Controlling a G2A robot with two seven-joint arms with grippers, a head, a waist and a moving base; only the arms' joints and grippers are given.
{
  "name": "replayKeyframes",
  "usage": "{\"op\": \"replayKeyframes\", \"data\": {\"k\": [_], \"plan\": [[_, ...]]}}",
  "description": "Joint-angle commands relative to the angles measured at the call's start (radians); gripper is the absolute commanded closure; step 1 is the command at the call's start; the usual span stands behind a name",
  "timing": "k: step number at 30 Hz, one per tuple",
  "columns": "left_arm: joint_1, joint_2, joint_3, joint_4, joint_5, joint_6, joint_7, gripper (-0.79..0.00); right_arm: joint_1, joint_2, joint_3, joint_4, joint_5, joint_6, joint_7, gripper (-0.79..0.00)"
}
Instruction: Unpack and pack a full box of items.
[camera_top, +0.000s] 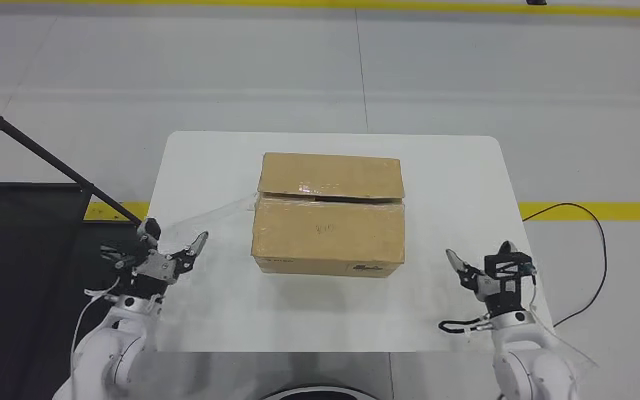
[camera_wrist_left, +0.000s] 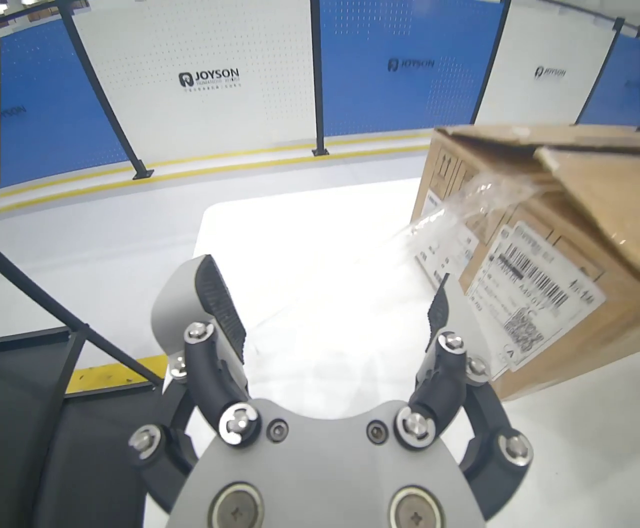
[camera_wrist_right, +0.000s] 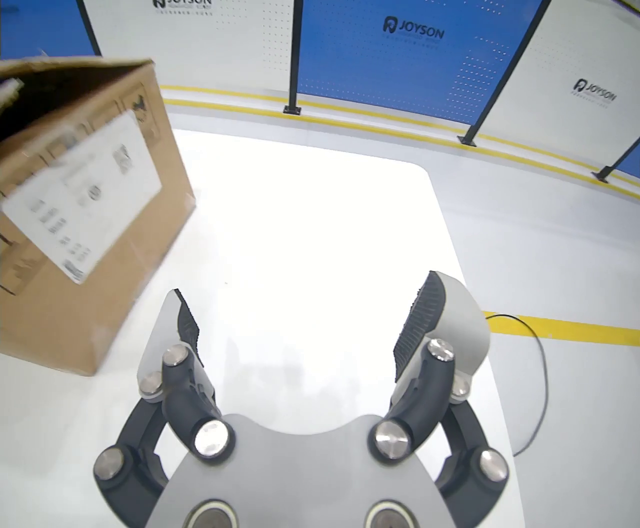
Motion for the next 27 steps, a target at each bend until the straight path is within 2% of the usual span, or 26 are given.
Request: {"op": "replayKeyframes", "data": {"k": [1, 5, 8, 22, 27], "plan": [[0.004, 0.0, -0.017, -0.007, -0.059, -0.048, 0.018, -0.785, 0.013, 0.0, 0.007, -0.037, 0.053, -0.023, 0.054, -0.785], [0.002, 0.002, -0.05, -0.009, -0.16, -0.14, 0.013, -0.785, 0.05, -0.001, 0.004, -0.089, 0.172, -0.063, 0.147, -0.785], [0.003, 0.002, -0.057, -0.009, -0.178, -0.149, 0.006, -0.785, 0.074, -0.001, 0.0, -0.119, 0.245, -0.087, 0.213, -0.785], [0.003, 0.002, -0.057, -0.009, -0.178, -0.149, 0.006, -0.785, 0.074, -0.002, -0.003, -0.112, 0.256, -0.081, 0.215, -0.785], [-0.033, -0.001, -0.049, 0.004, -0.272, -0.202, 0.017, -0.785, 0.11, -0.004, 0.004, -0.106, 0.451, -0.139, 0.261, -0.785]]}}
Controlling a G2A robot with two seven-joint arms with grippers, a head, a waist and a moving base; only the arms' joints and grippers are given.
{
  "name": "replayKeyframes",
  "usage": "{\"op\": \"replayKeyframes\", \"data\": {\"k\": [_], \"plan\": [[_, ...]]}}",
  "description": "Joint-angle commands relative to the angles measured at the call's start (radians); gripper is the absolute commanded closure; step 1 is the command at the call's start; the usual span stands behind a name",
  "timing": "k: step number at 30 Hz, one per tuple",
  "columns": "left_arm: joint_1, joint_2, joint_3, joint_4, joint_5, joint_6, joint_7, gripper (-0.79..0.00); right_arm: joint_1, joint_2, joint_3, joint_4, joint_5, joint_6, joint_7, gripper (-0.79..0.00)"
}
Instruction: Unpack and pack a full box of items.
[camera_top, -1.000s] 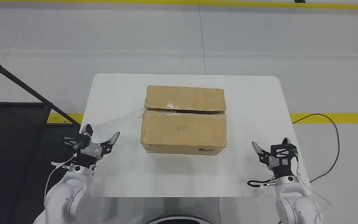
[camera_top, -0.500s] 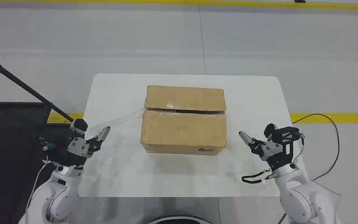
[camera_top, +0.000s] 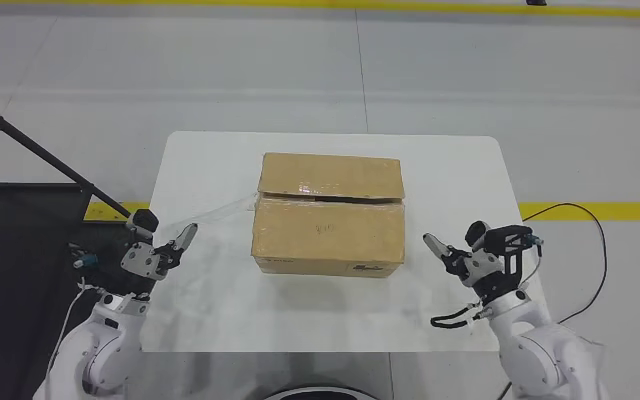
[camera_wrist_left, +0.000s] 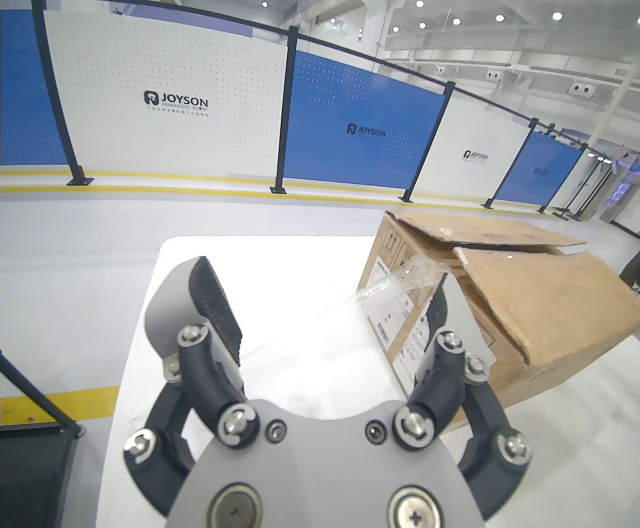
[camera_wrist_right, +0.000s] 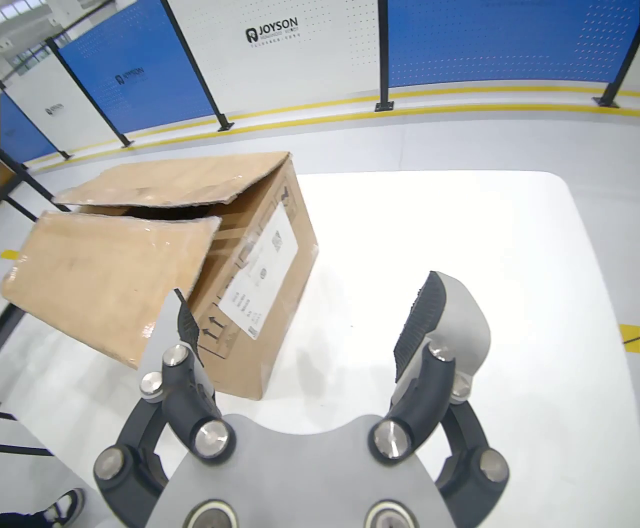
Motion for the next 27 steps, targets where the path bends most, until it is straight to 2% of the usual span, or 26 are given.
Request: {"op": "replayKeyframes", "data": {"k": [1, 5, 9, 14, 17, 27], "plan": [[-0.016, -0.001, 0.002, 0.012, -0.062, -0.038, 0.0, -0.785, 0.012, 0.001, 0.017, 0.004, 0.099, -0.039, 0.031, -0.785], [-0.053, -0.001, 0.008, 0.044, -0.173, -0.125, -0.014, -0.785, 0.058, 0.006, 0.038, 0.037, 0.336, -0.108, 0.15, -0.785], [-0.089, -0.002, 0.02, 0.071, -0.26, -0.199, -0.031, -0.785, 0.15, 0.013, 0.034, 0.112, 0.541, -0.122, 0.307, -0.785], [-0.115, -0.001, 0.032, 0.097, -0.338, -0.276, -0.057, -0.785, 0.267, 0.018, -0.003, 0.227, 0.729, -0.123, 0.447, -0.785], [-0.12, 0.002, 0.026, 0.106, -0.378, -0.32, -0.102, -0.785, 0.322, 0.019, -0.024, 0.286, 0.792, -0.124, 0.494, -0.785], [-0.12, 0.002, 0.026, 0.1, -0.384, -0.316, -0.11, -0.785, 0.412, 0.022, -0.087, 0.397, 0.94, -0.14, 0.576, -0.785]]}}
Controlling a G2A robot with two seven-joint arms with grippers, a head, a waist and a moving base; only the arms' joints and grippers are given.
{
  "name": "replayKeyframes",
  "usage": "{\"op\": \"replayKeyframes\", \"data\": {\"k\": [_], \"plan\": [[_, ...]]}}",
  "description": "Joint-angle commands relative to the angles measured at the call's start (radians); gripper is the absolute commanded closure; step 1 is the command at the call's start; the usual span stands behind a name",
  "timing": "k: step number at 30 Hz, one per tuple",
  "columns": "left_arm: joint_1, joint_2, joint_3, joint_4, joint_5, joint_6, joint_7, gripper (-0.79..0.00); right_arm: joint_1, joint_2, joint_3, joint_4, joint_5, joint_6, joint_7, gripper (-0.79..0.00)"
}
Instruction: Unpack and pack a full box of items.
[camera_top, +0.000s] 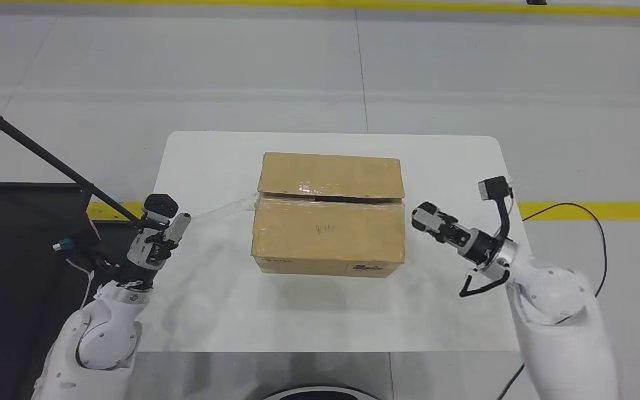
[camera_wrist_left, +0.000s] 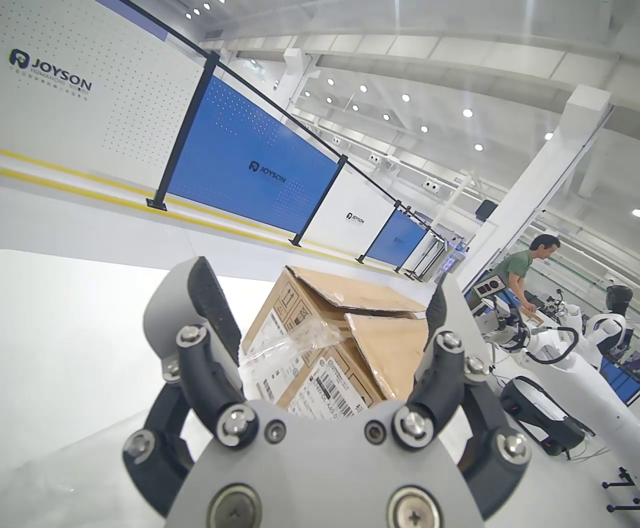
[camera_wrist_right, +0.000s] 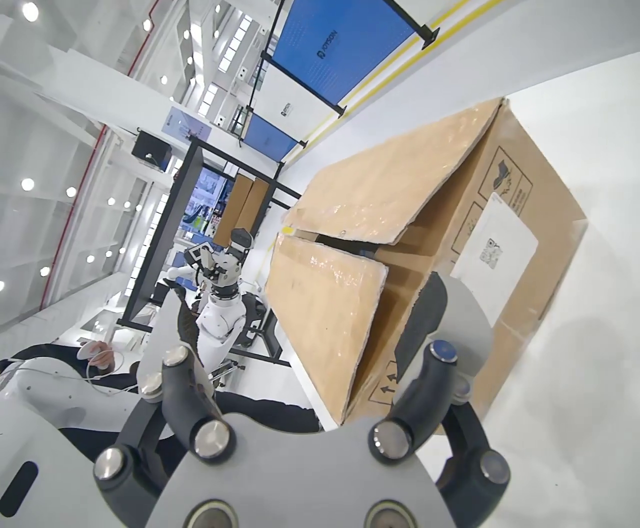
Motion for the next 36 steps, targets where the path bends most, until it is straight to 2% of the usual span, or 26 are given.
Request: {"op": "replayKeyframes", "data": {"k": [1, 11, 16, 22, 28, 36], "plan": [[0.001, -0.001, 0.001, -0.007, -0.003, 0.004, -0.006, -0.785, 0.017, 0.001, -0.01, 0.021, 0.017, -0.003, 0.012, -0.785], [0.009, -0.004, 0.006, -0.006, 0.034, 0.007, -0.008, -0.785, 0.07, 0.001, -0.062, 0.081, 0.081, -0.011, 0.029, -0.785], [0.011, -0.005, 0.012, -0.009, 0.044, -0.009, -0.004, -0.785, 0.085, 0.002, -0.07, 0.099, 0.166, -0.027, 0.062, -0.785], [0.014, -0.008, 0.021, -0.013, 0.065, -0.027, 0.008, -0.785, 0.092, 0.007, -0.06, 0.116, 0.324, -0.052, 0.164, -0.785], [0.014, -0.01, 0.034, -0.022, 0.099, -0.045, 0.024, -0.785, 0.069, 0.018, -0.041, 0.075, 0.446, -0.078, 0.317, -0.785], [0.014, -0.009, 0.048, -0.03, 0.212, -0.103, 0.019, -0.785, -0.009, 0.036, -0.009, -0.031, 0.438, -0.128, 0.452, -0.785]]}}
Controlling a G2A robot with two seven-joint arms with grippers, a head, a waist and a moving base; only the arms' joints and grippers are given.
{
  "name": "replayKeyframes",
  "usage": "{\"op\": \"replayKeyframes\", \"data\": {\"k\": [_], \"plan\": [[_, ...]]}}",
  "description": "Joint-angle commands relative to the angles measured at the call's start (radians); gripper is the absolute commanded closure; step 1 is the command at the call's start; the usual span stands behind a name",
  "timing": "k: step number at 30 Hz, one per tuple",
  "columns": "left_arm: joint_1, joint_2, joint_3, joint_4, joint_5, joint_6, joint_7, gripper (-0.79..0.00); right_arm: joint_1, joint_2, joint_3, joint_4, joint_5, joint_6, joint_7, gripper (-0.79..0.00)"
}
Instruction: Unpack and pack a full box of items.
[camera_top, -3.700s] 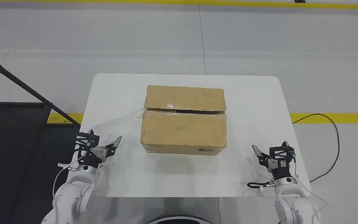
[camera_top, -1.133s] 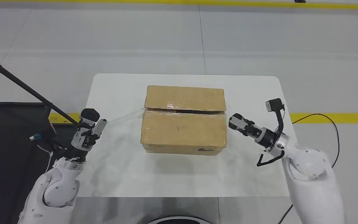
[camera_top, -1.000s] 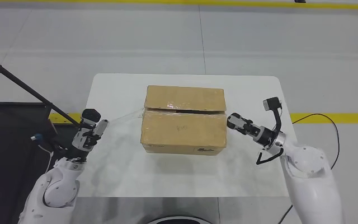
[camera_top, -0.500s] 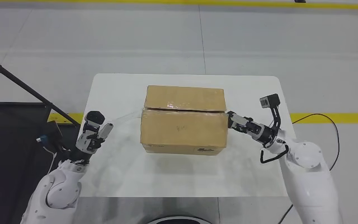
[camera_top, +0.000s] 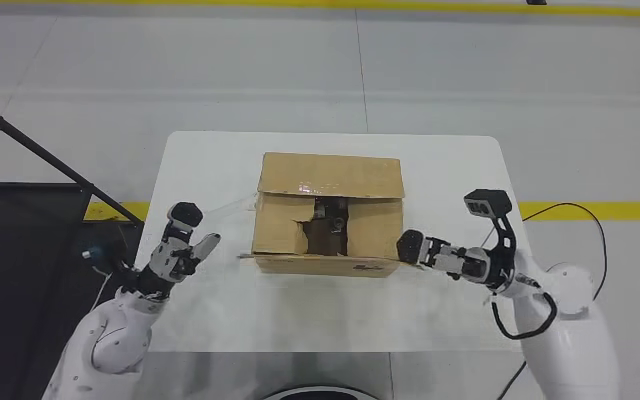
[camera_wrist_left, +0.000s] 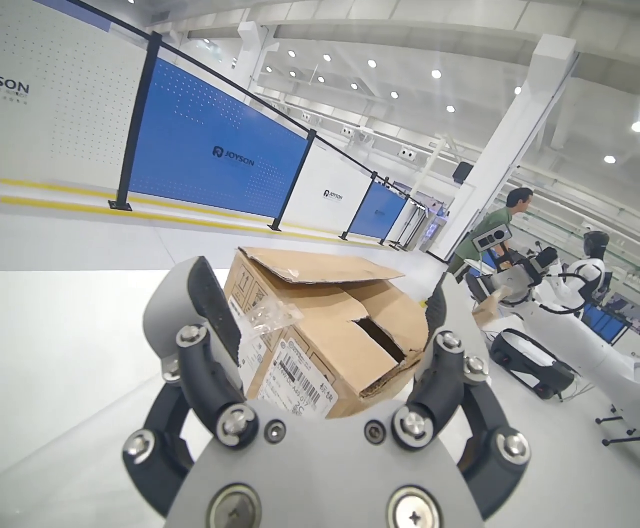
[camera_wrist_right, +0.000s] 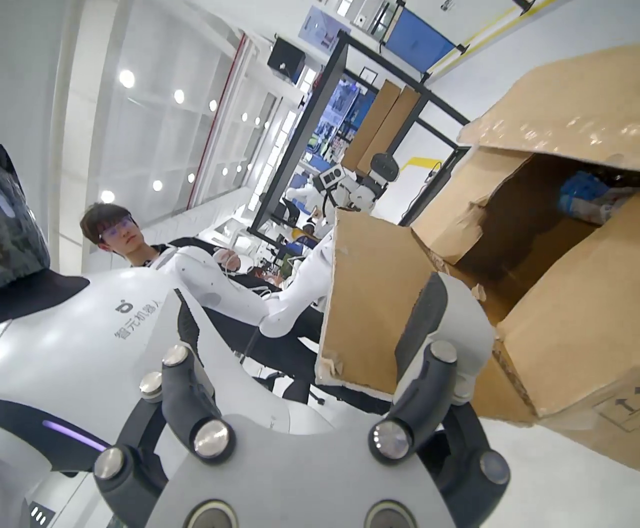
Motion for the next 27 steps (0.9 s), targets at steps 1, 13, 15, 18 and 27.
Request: {"op": "replayKeyframes", "data": {"k": [1, 13, 15, 18, 27], "plan": [[0.001, 0.001, 0.003, 0.001, 0.048, -0.015, -0.006, -0.785, -0.021, 0.004, 0.003, -0.028, -0.026, -0.011, 0.016, -0.785], [0.027, 0.006, 0.01, 0.023, 0.298, -0.103, 0.058, -0.785, -0.101, 0.029, -0.024, -0.148, -0.229, -0.038, -0.003, -0.785], [0.027, 0.006, 0.01, 0.023, 0.298, -0.103, 0.058, -0.785, -0.104, 0.032, -0.032, -0.15, -0.246, -0.043, -0.009, -0.785], [0.027, 0.006, 0.01, 0.023, 0.298, -0.103, 0.058, -0.785, -0.106, 0.037, -0.04, -0.15, -0.26, -0.052, -0.017, -0.785], [0.027, 0.006, 0.012, 0.023, 0.297, -0.102, 0.056, -0.785, -0.099, 0.046, -0.06, -0.139, -0.266, -0.032, -0.042, -0.785]]}}
